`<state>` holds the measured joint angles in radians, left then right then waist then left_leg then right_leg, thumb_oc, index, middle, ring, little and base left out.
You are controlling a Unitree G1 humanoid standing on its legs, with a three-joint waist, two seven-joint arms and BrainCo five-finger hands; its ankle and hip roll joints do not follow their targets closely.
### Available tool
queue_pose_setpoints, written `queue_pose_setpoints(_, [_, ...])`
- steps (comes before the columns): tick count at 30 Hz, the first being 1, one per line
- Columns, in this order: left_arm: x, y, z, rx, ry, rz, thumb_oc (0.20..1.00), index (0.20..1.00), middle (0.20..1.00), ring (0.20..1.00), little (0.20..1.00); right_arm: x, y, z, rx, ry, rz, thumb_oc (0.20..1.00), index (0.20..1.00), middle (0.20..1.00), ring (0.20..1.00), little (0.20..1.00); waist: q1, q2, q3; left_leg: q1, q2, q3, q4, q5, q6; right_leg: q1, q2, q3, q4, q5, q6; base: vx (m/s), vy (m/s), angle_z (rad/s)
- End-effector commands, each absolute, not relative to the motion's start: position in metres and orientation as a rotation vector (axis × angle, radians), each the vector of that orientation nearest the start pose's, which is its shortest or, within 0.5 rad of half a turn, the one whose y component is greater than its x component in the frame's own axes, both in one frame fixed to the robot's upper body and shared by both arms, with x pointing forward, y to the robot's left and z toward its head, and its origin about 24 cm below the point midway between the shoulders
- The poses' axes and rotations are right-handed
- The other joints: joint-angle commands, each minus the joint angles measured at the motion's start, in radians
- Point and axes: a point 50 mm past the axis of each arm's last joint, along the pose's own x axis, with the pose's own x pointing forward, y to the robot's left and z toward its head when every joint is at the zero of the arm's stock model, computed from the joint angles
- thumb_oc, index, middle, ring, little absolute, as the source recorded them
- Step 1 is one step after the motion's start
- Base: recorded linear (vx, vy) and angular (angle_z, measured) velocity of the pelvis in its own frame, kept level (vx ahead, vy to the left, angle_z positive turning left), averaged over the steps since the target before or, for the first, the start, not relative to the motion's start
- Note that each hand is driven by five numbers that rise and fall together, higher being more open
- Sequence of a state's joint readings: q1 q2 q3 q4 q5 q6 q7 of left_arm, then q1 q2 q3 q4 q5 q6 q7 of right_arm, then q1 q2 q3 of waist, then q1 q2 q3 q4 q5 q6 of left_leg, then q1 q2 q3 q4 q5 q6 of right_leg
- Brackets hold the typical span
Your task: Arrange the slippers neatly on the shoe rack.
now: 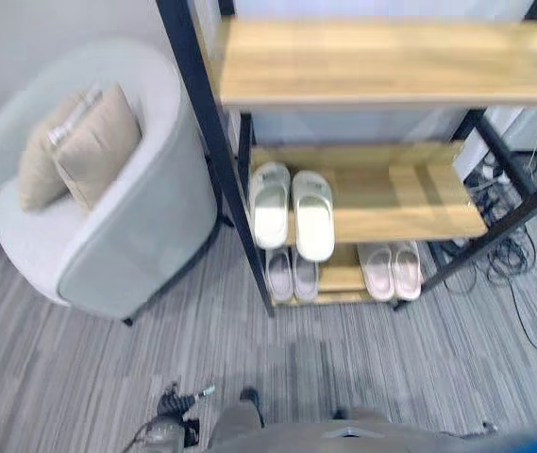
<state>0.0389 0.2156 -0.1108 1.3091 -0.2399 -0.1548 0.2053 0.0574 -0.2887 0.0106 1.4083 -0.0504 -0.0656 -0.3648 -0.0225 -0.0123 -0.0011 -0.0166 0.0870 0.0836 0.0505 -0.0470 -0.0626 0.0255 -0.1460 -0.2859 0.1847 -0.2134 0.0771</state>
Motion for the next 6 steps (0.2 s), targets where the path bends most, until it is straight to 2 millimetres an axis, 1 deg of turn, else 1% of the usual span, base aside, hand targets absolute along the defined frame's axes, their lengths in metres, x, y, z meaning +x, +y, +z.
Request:
queue_pose_setpoints(1, [0.100,0.244,-0.155,0.236,1.080,0.318,1.000,1.000,1.000,1.000,1.000,0.061,-0.291,-0.148,-0.504,1.252,-0.460,1.000,1.000,1.000,1.000,1.000,-0.006,0.007,0.051,-0.074,0.043,-0.027,-0.005,0.150,-0.031,-0.104,-0.029,0.046,0.051,0.114,0.051,0.15,-0.076,-0.17])
queue_pose_setpoints(2, [0.098,0.240,-0.156,0.258,1.096,0.289,1.000,1.000,1.000,1.000,1.000,0.056,-0.286,-0.152,-0.473,1.275,-0.440,1.000,1.000,1.000,1.000,1.000,-0.007,0.012,0.027,-0.014,0.043,-0.013,-0.080,0.171,-0.033,-0.054,-0.015,0.047,-0.023,0.144,0.059,0.10,-0.071,-0.17])
queue_pose_setpoints(3, [0.099,0.238,-0.157,0.265,1.094,0.273,1.000,1.000,1.000,1.000,1.000,0.054,-0.284,-0.153,-0.458,1.285,-0.443,1.000,1.000,1.000,1.000,1.000,-0.008,0.013,0.017,0.009,0.043,-0.005,-0.114,0.193,-0.043,-0.029,-0.008,0.047,-0.064,0.159,0.064,0.06,-0.061,-0.16])
queue_pose_setpoints(4, [0.100,0.236,-0.157,0.259,1.097,0.262,1.000,1.000,1.000,1.000,1.000,0.051,-0.283,-0.154,-0.448,1.297,-0.435,1.000,1.000,1.000,1.000,1.000,-0.009,0.017,0.008,0.017,0.044,-0.003,-0.132,0.203,-0.046,-0.017,-0.004,0.045,-0.091,0.169,0.066,-0.04,-0.028,-0.14])
queue_pose_setpoints(5, [0.093,0.243,-0.155,0.257,1.081,0.242,1.000,1.000,1.000,1.000,1.000,0.046,-0.285,-0.154,-0.396,1.312,-0.464,1.000,1.000,1.000,1.000,1.000,0.000,0.029,-0.002,0.018,0.044,-0.003,-0.138,0.209,-0.052,0.012,-0.001,0.039,-0.137,0.188,0.074,-0.07,-0.012,-0.13])
queue_pose_setpoints(6, [0.088,0.233,-0.159,0.292,1.094,0.208,1.000,1.000,1.000,1.000,1.000,0.050,-0.286,-0.153,-0.391,1.305,-0.472,1.000,1.000,1.000,1.000,1.000,-0.003,0.030,0.000,0.014,0.045,-0.003,-0.138,0.202,-0.057,0.020,-0.001,0.039,-0.155,0.197,0.073,-0.11,-0.006,-0.07])
